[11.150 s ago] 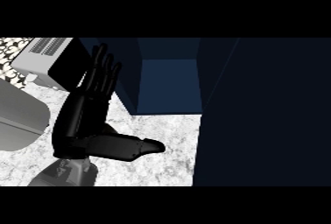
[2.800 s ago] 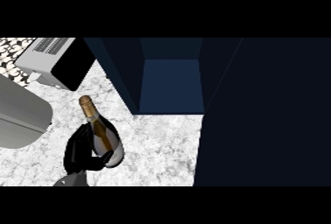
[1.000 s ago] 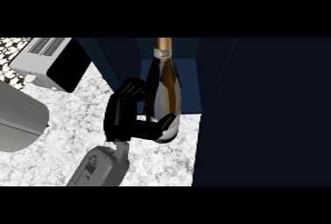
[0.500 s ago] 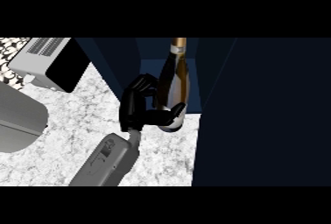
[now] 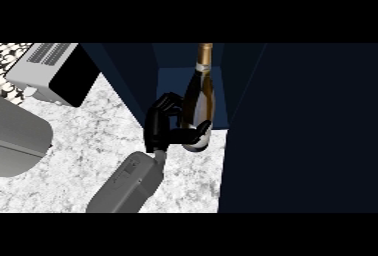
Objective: Pick up the wine, place it into the cabinet and close the cabinet
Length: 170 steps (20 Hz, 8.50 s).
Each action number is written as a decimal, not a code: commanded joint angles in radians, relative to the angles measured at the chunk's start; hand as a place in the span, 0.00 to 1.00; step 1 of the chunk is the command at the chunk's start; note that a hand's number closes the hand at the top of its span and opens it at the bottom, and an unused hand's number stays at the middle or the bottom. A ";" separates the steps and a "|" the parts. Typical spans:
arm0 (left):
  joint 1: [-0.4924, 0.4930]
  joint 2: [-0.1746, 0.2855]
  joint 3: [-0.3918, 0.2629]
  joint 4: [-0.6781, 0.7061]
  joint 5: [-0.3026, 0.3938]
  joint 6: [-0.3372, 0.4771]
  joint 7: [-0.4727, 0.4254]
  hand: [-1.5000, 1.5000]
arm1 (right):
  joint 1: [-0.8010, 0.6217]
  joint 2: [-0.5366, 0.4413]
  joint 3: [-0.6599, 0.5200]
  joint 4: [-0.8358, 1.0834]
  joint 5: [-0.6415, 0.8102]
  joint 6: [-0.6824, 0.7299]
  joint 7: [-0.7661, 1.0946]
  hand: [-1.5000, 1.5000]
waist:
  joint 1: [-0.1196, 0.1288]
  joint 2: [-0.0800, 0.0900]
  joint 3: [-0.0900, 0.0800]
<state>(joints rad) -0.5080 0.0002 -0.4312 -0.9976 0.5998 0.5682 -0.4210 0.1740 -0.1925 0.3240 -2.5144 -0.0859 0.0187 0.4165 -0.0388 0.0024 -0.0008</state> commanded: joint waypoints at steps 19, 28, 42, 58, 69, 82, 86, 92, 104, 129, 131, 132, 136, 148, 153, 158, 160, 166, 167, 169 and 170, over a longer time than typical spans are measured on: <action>-0.365 0.000 0.085 0.397 0.273 -0.035 -0.045 1.00 | 0.130 -0.001 -0.063 -0.203 -0.128 0.062 0.021 0.00 | -0.009 0.000 0.001; -0.518 0.000 0.163 0.585 0.261 -0.057 -0.076 1.00 | 0.088 0.028 -0.052 -0.096 -0.088 0.086 -0.022 0.00 | 0.000 0.005 0.001; -0.674 0.056 0.104 0.835 0.114 0.119 -0.053 0.00 | 0.104 0.031 -0.080 -0.125 -0.149 0.116 -0.029 0.00 | -0.027 0.013 0.002; -0.637 0.097 0.134 0.909 0.073 0.065 -0.132 0.00 | 0.130 0.047 -0.013 -0.128 -0.083 0.127 -0.038 0.00 | -0.029 0.018 0.000; -0.625 0.070 0.148 0.838 0.046 -0.102 -0.212 0.00 | 0.128 0.062 0.028 -0.178 -0.053 0.089 0.022 0.00 | -0.001 0.005 0.000; -0.520 0.016 0.145 0.530 0.040 -0.090 -0.182 0.00 | 0.123 0.074 0.051 -0.172 -0.011 0.054 0.048 0.00 | 0.043 -0.014 0.001; -0.415 0.013 0.103 0.388 0.025 -0.106 -0.161 0.00 | 0.152 0.045 -0.017 -0.192 -0.049 0.068 0.030 0.00 | 0.057 -0.023 0.001; -0.262 0.037 0.051 0.142 0.006 -0.072 -0.102 0.00 | 0.123 0.052 0.000 -0.192 -0.024 0.047 0.037 0.00 | 0.053 -0.017 0.001; 0.160 0.149 -0.131 -0.459 -0.063 0.007 0.033 0.00 | 0.091 0.031 -0.035 -0.182 -0.077 0.050 0.052 0.00 | 0.053 -0.012 0.001; 0.741 0.474 -0.068 -0.934 -0.038 -0.140 -0.089 0.00 | 0.008 -0.013 0.463 -0.144 0.062 0.194 0.164 1.00 | 0.052 -0.013 -0.003; 0.738 0.482 -0.031 -0.980 -0.025 -0.116 -0.060 0.00 | -0.040 0.029 0.501 -0.151 0.074 0.152 0.237 1.00 | 0.054 -0.013 -0.004; 0.801 0.497 -0.046 -1.018 -0.032 -0.119 -0.074 0.00 | -0.052 0.043 0.521 -0.109 0.100 0.142 0.245 1.00 | 0.057 -0.013 -0.003; 0.840 0.552 0.050 -1.013 0.032 -0.206 -0.098 0.00 | -0.135 0.128 0.561 -0.029 0.064 0.107 0.308 1.00 | 0.071 -0.013 -0.005; 0.959 0.664 0.245 -1.067 0.190 -0.399 -0.094 0.00 | -0.577 0.189 0.574 0.261 0.063 -0.269 0.295 1.00 | 0.100 -0.008 -0.005; 0.934 0.673 0.304 -1.012 0.227 -0.468 -0.107 0.00 | -0.776 0.188 0.544 0.411 0.000 -0.394 0.277 1.00 | 0.100 -0.003 -0.005; 0.954 0.721 0.373 -0.998 0.279 -0.555 -0.090 0.00 | -1.015 0.191 0.428 0.645 -0.156 -0.464 0.242 1.00 | 0.121 0.003 -0.003; 0.909 0.715 0.394 -0.942 0.304 -0.589 -0.098 0.00 | -1.159 0.191 0.384 0.706 -0.202 -0.482 0.270 1.00 | 0.113 0.003 -0.005; 0.943 0.734 0.444 -0.926 0.316 -0.652 -0.100 0.00 | -1.373 0.192 0.307 1.046 -0.351 -0.454 0.095 1.00 | 0.131 0.009 -0.003; 0.944 0.759 0.484 -0.944 0.364 -0.648 -0.057 0.00 | -1.416 0.192 0.255 1.083 -0.387 -0.419 0.116 1.00 | 0.120 0.007 -0.002; 0.931 0.764 0.512 -0.912 0.386 -0.674 -0.055 0.00 | -1.460 0.192 0.218 1.178 -0.453 -0.343 0.072 1.00 | 0.117 0.011 -0.002; 0.910 0.766 0.500 -0.923 0.381 -0.660 -0.039 0.00 | -1.486 0.192 0.219 1.192 -0.536 -0.345 0.061 1.00 | 0.122 0.012 -0.002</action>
<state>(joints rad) 0.4227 0.7508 0.0420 -1.9350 0.9544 -0.0702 -0.4863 -1.2036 -0.0016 0.5952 -1.4675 -0.4782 -0.3837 0.5329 0.0835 0.0111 -0.0034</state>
